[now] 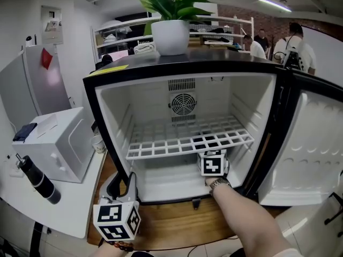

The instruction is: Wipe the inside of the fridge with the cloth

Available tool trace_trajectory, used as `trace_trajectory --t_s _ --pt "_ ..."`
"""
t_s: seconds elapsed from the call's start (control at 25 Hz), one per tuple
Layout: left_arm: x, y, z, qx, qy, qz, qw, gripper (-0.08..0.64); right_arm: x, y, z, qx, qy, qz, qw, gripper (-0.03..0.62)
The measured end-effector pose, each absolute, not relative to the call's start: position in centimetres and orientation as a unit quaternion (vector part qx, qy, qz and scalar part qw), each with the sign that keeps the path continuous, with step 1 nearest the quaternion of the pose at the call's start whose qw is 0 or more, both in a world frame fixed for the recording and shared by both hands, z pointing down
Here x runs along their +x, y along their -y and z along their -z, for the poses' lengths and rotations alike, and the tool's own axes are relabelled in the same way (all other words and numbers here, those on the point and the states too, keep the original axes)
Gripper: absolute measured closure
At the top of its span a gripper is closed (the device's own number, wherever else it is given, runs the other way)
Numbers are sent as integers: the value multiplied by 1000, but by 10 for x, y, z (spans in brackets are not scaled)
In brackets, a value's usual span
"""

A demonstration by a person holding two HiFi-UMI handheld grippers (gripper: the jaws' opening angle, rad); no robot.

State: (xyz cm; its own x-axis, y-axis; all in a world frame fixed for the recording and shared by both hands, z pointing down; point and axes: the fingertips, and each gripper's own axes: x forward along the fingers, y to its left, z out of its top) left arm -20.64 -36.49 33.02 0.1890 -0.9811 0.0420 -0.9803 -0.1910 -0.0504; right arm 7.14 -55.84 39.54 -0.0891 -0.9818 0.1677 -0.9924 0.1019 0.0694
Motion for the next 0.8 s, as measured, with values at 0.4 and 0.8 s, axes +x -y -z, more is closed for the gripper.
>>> trace_trajectory --t_s 0.4,0.8 --pt "-206 366 -331 -768 -640 34 3 420 109 557 -399 702 705 -54 88 495" --pt "-205 366 -331 -767 -641 34 2 420 92 535 -376 672 738 -37 58 495"
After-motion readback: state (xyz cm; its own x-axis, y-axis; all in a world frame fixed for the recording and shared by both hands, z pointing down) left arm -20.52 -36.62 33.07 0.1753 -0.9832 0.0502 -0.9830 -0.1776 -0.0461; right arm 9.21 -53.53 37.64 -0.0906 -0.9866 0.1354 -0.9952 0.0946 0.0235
